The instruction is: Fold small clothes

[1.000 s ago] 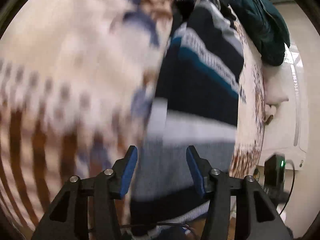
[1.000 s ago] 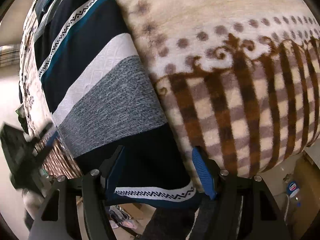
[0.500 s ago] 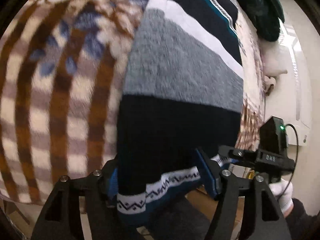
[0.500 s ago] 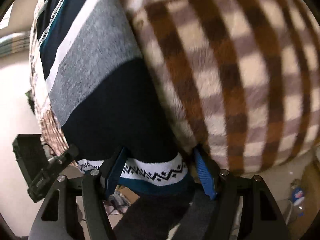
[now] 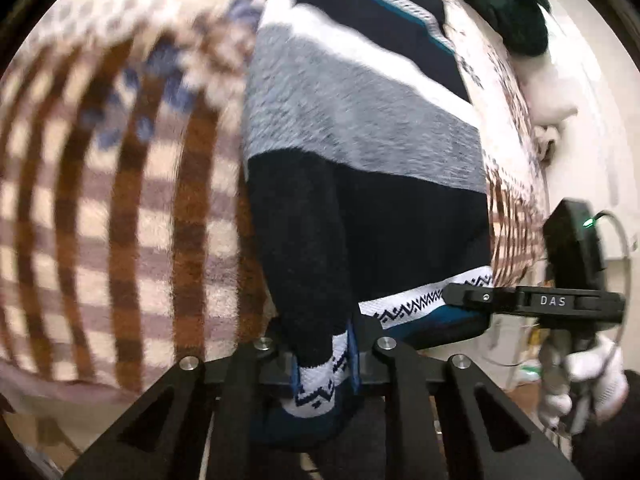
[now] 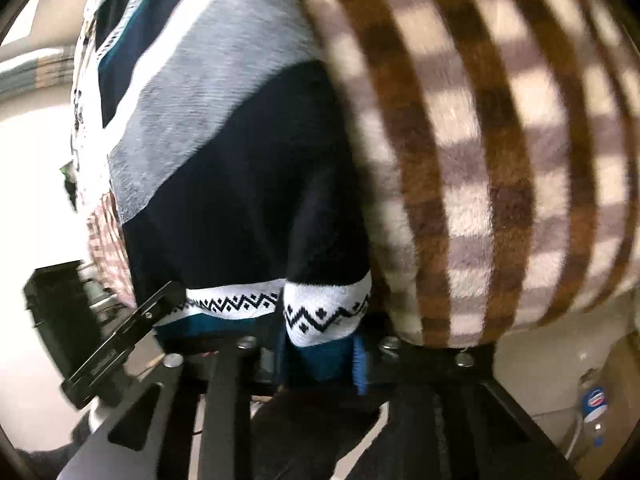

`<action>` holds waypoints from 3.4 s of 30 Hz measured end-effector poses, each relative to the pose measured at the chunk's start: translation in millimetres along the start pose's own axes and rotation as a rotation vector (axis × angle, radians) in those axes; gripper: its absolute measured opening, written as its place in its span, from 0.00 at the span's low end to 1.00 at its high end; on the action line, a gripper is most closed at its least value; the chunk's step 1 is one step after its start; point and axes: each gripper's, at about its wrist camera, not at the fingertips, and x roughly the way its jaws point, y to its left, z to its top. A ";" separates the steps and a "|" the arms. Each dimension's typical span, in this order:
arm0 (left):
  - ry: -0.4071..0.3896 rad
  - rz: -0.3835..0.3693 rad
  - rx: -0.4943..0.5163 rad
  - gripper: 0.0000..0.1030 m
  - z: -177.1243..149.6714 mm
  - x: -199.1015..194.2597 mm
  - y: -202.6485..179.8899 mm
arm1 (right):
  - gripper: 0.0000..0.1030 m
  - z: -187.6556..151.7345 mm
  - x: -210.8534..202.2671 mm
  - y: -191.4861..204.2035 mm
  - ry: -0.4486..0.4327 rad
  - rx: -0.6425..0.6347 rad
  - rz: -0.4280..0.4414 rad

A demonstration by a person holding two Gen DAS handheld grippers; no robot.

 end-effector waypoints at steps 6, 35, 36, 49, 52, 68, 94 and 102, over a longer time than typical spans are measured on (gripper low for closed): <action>-0.117 0.108 0.108 0.13 7.3 -37.5 -48.1 | 0.16 -27.0 -35.1 71.2 -0.186 -0.157 -0.268; -0.388 -0.031 0.103 0.13 209.4 -161.7 -98.6 | 0.15 86.4 -238.8 206.7 -0.594 -0.300 -0.283; -0.397 -0.047 0.088 0.13 230.0 -160.6 -97.7 | 0.15 99.7 -242.3 208.9 -0.602 -0.296 -0.276; -0.310 0.012 -0.052 0.17 443.1 -49.3 -34.9 | 0.16 382.6 -220.2 226.1 -0.571 -0.241 -0.204; -0.245 -0.011 -0.150 0.22 458.5 -24.6 -9.5 | 0.21 430.6 -202.4 209.0 -0.463 -0.174 -0.112; -0.359 -0.106 -0.466 0.85 306.6 -47.6 61.5 | 0.74 370.6 -155.2 88.6 -0.311 -0.058 0.042; -0.651 -0.436 -0.926 0.58 246.1 72.1 46.4 | 0.67 472.6 -59.3 90.6 -0.153 -0.120 0.407; -0.628 -0.384 -0.811 0.47 251.5 33.2 59.9 | 0.30 439.3 -60.0 84.9 -0.220 -0.085 0.430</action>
